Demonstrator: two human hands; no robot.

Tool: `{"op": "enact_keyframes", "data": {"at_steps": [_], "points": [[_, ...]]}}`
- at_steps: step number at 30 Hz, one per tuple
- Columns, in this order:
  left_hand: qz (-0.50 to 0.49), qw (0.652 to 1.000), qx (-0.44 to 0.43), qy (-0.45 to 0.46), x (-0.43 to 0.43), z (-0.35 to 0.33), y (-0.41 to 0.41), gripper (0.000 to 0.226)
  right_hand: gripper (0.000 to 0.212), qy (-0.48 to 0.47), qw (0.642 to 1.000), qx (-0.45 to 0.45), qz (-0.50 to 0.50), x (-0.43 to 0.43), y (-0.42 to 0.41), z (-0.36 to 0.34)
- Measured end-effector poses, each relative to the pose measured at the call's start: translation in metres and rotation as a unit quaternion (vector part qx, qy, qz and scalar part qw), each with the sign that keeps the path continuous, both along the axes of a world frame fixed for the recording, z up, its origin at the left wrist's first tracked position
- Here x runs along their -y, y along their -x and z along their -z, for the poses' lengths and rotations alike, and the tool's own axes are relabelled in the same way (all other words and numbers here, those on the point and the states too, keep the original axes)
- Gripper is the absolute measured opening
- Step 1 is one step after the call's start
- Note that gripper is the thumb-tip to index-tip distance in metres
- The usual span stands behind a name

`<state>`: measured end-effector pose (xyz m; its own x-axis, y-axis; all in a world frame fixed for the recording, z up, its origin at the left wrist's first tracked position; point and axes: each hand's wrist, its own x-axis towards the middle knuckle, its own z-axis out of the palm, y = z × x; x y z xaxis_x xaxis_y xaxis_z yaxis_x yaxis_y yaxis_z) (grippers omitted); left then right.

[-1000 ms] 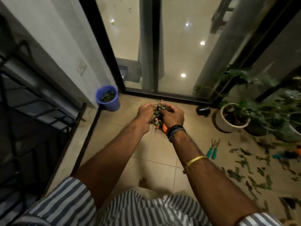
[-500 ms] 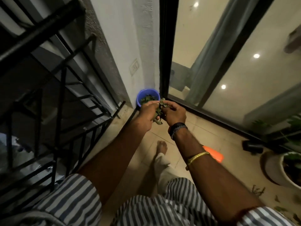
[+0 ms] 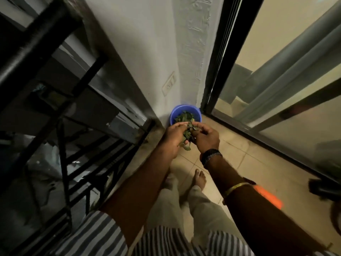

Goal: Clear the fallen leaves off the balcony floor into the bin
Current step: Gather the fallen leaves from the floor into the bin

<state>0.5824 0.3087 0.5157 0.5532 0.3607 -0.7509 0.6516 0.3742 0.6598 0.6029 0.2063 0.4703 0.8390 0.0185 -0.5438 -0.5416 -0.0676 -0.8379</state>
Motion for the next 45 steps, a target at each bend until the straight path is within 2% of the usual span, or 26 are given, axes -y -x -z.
{"op": "enact_keyframes", "data": {"at_steps": [8,12,14,16,19,22,23,26,32,35,38,42,45], "points": [[0.090,0.994,-0.058,0.000,-0.055,0.107,-0.088,0.022,0.030,-0.021,0.993,-0.070,0.090,-0.042,-0.066,0.098],[0.116,0.992,-0.057,0.000,-0.077,0.186,-0.126,0.026,0.026,0.009,0.996,-0.052,0.069,-0.065,-0.104,0.171],[0.116,0.992,-0.055,0.009,-0.087,0.225,-0.144,0.039,0.025,0.035,0.997,-0.046,0.056,-0.073,-0.123,0.210],[0.121,0.991,-0.060,0.020,-0.094,0.262,-0.163,0.061,0.025,0.056,0.996,-0.047,0.050,-0.079,-0.145,0.247],[0.157,0.984,-0.078,0.036,-0.103,0.321,-0.187,0.072,0.034,0.097,0.993,-0.060,0.012,-0.087,-0.173,0.293],[0.134,0.983,-0.123,0.020,-0.113,0.375,-0.202,0.101,0.039,0.120,0.989,-0.090,-0.006,-0.089,-0.191,0.315],[0.118,0.985,-0.122,0.011,-0.117,0.395,-0.204,0.100,0.039,0.123,0.987,-0.101,-0.004,-0.087,-0.194,0.316],[0.109,0.988,-0.114,-0.005,-0.109,0.344,-0.203,0.080,0.033,0.118,0.985,-0.121,0.023,-0.078,-0.189,0.305],[0.055,0.990,-0.097,0.082,-0.082,0.252,-0.200,0.044,0.029,0.049,0.986,-0.098,0.127,-0.052,-0.162,0.245],[0.060,0.993,-0.053,0.089,-0.059,0.177,-0.186,0.030,0.017,0.008,0.980,-0.080,0.181,-0.035,-0.147,0.168],[0.064,0.994,-0.022,0.085,-0.035,0.099,-0.168,0.016,0.023,-0.034,0.977,-0.048,0.206,-0.017,-0.132,0.081],[0.091,0.993,0.045,0.056,-0.007,0.015,-0.139,0.008,0.022,-0.093,0.968,-0.012,0.234,0.009,-0.099,-0.023],[0.133,0.986,0.089,0.054,0.013,-0.027,-0.118,0.009,0.023,-0.092,0.963,0.018,0.252,0.030,-0.067,-0.077]]}}
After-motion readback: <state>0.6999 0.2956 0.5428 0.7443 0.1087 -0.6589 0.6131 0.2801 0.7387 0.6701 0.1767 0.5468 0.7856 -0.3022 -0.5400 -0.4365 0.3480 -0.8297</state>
